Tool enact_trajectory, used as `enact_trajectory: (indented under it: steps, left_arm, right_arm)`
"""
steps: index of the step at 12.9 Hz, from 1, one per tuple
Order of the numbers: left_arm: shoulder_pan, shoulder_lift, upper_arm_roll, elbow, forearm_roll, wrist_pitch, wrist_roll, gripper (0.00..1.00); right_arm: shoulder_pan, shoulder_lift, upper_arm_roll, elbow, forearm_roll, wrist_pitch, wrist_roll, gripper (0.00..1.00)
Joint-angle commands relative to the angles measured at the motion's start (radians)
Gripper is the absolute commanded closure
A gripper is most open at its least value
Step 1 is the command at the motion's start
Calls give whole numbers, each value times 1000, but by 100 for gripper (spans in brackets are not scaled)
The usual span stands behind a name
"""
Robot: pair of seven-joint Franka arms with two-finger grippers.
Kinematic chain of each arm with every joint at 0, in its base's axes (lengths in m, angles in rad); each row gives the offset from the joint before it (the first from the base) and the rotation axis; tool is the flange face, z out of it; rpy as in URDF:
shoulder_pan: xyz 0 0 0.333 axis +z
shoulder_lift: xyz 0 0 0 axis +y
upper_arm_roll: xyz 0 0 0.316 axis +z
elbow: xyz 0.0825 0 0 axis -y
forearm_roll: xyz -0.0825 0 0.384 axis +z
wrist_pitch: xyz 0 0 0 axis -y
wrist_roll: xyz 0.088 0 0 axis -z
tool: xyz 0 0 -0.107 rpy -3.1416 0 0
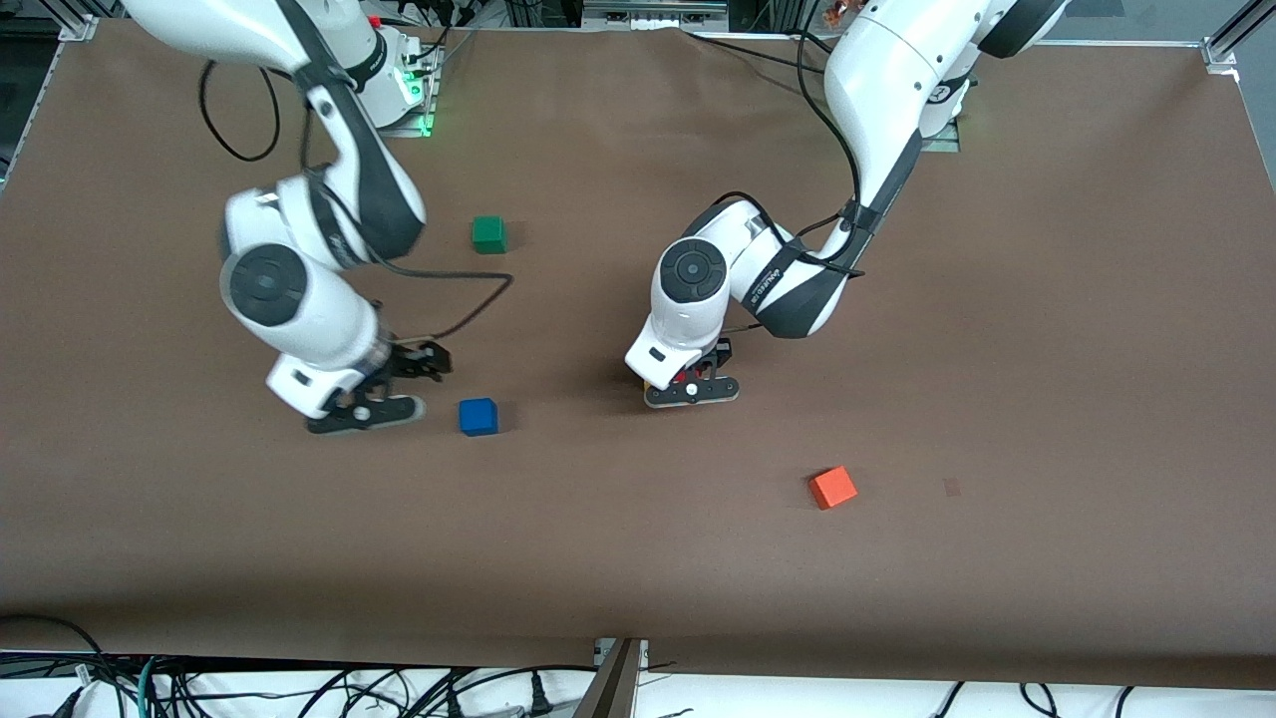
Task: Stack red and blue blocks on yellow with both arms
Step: 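Carry the red cube over the yellow cube while the right gripper reaches the blue cube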
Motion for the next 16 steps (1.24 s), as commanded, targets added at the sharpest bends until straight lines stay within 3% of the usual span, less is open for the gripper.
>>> enact_trajectory:
  steps: [1,5,10,11,14,16]
  left_arm:
    - [-26,20,13,39,23,-20,-10,100]
    - [-45,25,11,37,14,-16,-12,100]
    - [-64,37,11,36,19,4,-12,100]
    - [-68,42,11,36,19,9,-12,99]
    - [-74,53,11,37,22,12,-4,94]
    - [-74,59,11,37,25,27,0,89]
  right_arm:
    - [20,99,-2,30,20,90,-3,0]
    - [25,189,-3,79,91,135,-1,0]
    - [28,257,-3,90,91,202,-1,1]
    - [28,260,-3,85,92,201,-1,6]
    - [27,266,-3,85,94,201,-1,42]
    - [24,269,-3,85,94,201,-1,60]
